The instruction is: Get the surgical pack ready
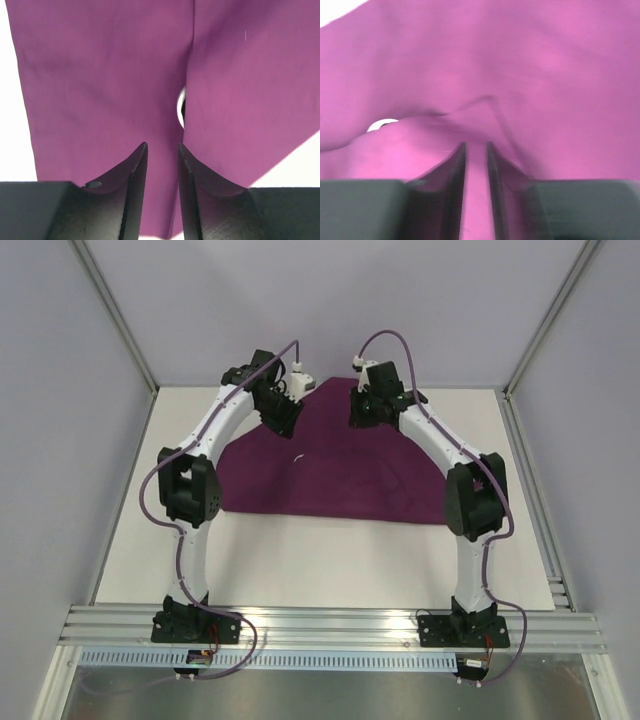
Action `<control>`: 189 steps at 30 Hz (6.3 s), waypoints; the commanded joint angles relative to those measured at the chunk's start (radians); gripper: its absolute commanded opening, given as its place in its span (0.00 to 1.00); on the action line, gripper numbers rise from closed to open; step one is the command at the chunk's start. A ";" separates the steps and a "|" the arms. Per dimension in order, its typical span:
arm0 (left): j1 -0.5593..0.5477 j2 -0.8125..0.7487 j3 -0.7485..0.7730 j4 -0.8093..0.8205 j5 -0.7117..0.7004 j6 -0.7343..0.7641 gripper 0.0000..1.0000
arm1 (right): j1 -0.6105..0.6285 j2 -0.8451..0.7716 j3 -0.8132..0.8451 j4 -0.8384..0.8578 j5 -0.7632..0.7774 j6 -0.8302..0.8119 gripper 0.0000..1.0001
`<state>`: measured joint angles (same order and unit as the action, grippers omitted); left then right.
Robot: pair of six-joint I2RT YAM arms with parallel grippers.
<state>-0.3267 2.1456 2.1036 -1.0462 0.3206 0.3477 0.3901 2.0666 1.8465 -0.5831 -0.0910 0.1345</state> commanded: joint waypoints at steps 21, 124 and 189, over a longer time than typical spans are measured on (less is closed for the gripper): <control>-0.018 0.247 0.162 0.084 0.017 -0.104 0.40 | -0.033 0.380 0.180 -0.050 -0.317 0.168 0.03; 0.308 -0.434 -0.714 0.175 0.146 -0.084 0.54 | -0.760 -0.335 -1.018 0.407 -0.163 0.528 0.45; 0.127 -0.144 -0.467 0.091 0.322 0.016 0.68 | 0.385 -0.080 -0.300 0.201 0.425 0.514 0.03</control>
<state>-0.1967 2.0209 1.5948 -0.9218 0.4969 0.3111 0.7811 1.9919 1.5475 -0.4400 0.3302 0.6540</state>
